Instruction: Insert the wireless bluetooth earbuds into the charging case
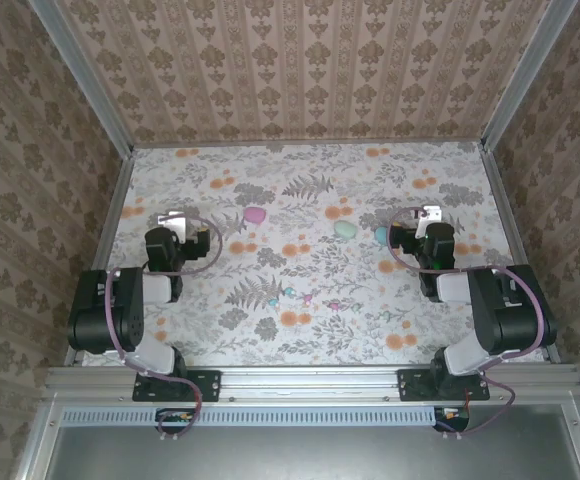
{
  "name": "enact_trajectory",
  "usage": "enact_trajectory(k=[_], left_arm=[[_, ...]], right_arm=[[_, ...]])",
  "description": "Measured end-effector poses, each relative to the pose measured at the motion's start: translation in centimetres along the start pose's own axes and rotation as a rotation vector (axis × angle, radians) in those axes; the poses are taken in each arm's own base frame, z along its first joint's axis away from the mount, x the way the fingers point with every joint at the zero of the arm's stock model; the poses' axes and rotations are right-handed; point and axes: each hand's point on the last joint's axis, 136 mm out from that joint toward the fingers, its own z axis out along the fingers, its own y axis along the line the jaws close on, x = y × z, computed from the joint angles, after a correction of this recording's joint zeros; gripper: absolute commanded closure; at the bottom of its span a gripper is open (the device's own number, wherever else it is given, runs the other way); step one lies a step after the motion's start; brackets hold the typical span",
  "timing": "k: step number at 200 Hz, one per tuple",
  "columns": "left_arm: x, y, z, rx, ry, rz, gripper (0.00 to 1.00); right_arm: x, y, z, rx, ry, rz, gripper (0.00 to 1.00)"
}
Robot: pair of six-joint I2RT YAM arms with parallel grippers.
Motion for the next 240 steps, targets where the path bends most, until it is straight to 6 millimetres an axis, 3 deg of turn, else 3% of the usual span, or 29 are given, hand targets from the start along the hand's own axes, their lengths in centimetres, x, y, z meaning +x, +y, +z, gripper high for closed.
enact_trajectory(k=[197, 240], left_arm=[[-0.1, -0.1, 0.0, 0.007, -0.002, 0.0, 0.0], [-2.7, 0.4, -1.8, -0.008, -0.05, -0.019, 0.0]], right_arm=[[0.0, 0.1, 0.0, -0.007, 0.001, -0.003, 0.0], [-0.8, 0.6, 0.2, -0.028, 0.068, -0.007, 0.0]])
